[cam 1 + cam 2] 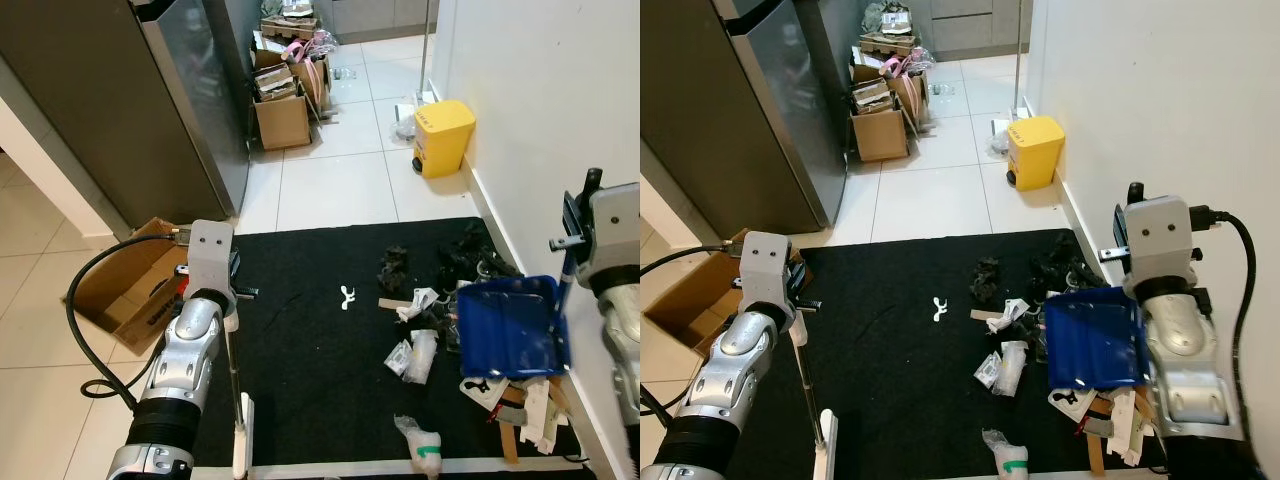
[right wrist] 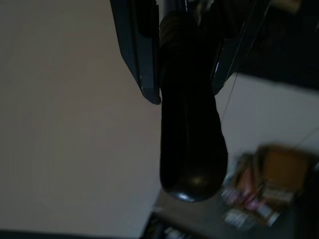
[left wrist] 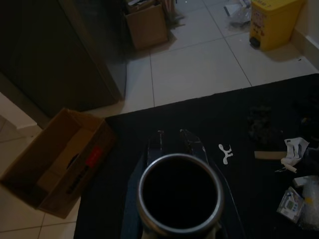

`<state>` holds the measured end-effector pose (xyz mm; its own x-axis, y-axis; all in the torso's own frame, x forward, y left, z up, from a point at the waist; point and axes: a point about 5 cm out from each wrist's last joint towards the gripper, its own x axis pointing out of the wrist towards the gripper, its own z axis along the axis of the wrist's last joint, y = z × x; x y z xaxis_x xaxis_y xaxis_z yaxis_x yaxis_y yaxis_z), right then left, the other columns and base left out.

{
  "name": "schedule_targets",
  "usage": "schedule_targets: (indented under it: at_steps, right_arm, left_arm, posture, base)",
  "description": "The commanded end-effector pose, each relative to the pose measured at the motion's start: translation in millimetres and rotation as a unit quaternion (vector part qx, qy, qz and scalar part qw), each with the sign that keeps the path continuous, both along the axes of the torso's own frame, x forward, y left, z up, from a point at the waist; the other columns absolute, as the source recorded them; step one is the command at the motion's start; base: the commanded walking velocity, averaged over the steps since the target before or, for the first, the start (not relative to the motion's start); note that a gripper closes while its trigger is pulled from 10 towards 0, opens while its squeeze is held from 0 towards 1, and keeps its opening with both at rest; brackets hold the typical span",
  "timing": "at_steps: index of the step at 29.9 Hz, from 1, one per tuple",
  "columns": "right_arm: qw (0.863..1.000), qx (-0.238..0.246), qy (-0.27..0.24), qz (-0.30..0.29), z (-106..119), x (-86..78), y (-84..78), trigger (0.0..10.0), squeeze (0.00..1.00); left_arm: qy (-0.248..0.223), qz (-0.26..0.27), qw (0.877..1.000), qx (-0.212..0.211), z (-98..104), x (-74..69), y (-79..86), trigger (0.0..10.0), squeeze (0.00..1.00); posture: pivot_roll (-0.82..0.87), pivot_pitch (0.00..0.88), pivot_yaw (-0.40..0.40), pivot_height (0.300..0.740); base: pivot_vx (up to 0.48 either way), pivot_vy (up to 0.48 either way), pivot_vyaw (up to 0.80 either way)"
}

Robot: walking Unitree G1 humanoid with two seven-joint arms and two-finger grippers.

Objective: Sweep floor

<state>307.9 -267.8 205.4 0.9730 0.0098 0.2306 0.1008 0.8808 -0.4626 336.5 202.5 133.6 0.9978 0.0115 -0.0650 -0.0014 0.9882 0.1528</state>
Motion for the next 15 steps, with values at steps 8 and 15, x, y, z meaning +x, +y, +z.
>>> schedule_targets:
  at_steps: [8,15]
  right_arm:
    - [0.998,-0.031,0.053,0.010,-21.5,-3.2,-11.6,10.0,0.00]
    - [0.998,-0.017,0.066,0.013,-52.0,-9.6,-3.9,10.0,0.00]
  left_arm:
    - [-0.009,0.007,1.000,0.013,1.7,-1.6,1.8,10.0,0.00]
    - [-0.012,0.003,1.000,0.012,3.3,-0.7,0.1,10.0,0.00]
  posture:
    - [-0.02,0.126,0.084,0.740]
    - [-0.02,0.122,0.085,0.740]
  base:
    - [0.000,0.000,0.00]
    - [0.000,0.000,0.00]
